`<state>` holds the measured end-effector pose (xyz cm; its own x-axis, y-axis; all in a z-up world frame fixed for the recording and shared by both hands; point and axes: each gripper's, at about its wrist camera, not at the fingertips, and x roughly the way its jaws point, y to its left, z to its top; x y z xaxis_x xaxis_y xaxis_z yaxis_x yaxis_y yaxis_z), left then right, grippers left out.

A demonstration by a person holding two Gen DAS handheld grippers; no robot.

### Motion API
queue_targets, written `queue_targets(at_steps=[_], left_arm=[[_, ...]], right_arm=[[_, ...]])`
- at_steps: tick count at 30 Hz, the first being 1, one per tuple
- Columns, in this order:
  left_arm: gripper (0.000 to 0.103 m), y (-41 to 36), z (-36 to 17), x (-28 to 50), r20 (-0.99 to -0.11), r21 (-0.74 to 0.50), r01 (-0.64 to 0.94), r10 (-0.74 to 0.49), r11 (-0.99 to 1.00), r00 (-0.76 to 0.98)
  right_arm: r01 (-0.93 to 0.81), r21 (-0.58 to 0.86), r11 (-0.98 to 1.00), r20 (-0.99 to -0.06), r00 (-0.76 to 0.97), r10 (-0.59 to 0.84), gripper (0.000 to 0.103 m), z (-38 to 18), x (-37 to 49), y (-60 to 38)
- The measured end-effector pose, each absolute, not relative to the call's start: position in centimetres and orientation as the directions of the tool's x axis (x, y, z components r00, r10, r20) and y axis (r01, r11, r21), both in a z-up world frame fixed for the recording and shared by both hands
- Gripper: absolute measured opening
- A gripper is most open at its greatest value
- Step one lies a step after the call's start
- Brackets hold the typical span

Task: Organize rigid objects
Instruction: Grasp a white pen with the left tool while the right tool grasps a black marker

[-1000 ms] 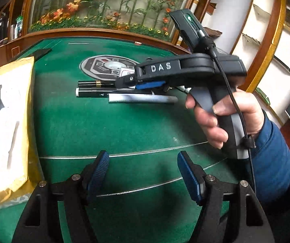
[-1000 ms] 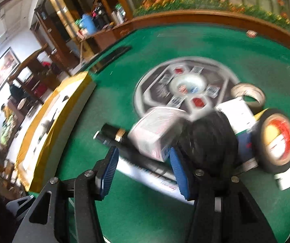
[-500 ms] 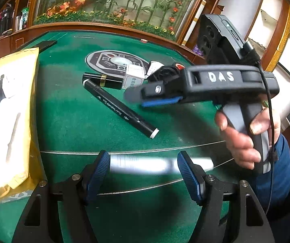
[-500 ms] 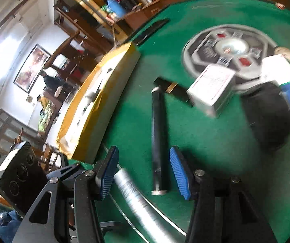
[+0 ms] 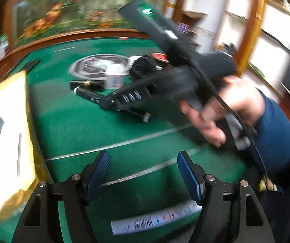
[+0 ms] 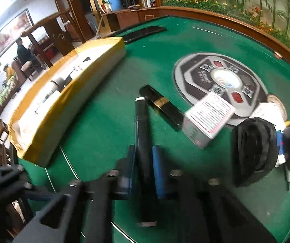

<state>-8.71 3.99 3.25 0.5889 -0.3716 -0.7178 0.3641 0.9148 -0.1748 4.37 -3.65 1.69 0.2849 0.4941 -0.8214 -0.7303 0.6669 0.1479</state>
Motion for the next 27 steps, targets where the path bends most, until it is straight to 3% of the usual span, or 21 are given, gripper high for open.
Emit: queue_targets(at_steps=[3, 7, 12, 16, 24, 27], left_arm=[[0.081, 3.3, 4.7, -10.2, -0.742, -0.120, 0.514, -0.421, 0.850, 0.523], [0.082, 1.8, 4.9, -11.6, -0.796, -0.008, 0.654, -0.401, 0.756, 0.453], [0.082, 0.4, 3.3, -11.7, -0.862, 0.060, 0.715, -0.325, 0.696, 0.389], [0.082, 0.2, 3.2, -11.3, -0.857, 0.097, 0.702, -0.300, 0.705, 0.420], [0.058, 1.8, 1.8, -8.6, -0.839, 0.120, 0.521, -0.194, 0.845, 0.508], [0.042, 2.8, 1.5, -7.4, -0.836, 0.069, 0.435, -0.186, 0.898, 0.517]], right_arm=[[-0.683, 0.221, 0.696, -0.812, 0.268, 0.519, 0.014, 1.6, 5.4, -5.6], [-0.664, 0.273, 0.696, -0.787, 0.262, 0.559, 0.014, 2.2, 5.6, -6.6], [-0.655, 0.305, 0.691, -0.782, 0.242, 0.574, 0.014, 2.1, 5.7, -5.9], [-0.647, 0.308, 0.698, -0.786, 0.239, 0.569, 0.014, 2.0, 5.8, -5.8], [-0.623, 0.311, 0.718, -0.793, 0.247, 0.557, 0.015, 1.6, 6.3, -6.3], [-0.609, 0.305, 0.732, -0.798, 0.257, 0.546, 0.014, 1.5, 6.5, -6.5]])
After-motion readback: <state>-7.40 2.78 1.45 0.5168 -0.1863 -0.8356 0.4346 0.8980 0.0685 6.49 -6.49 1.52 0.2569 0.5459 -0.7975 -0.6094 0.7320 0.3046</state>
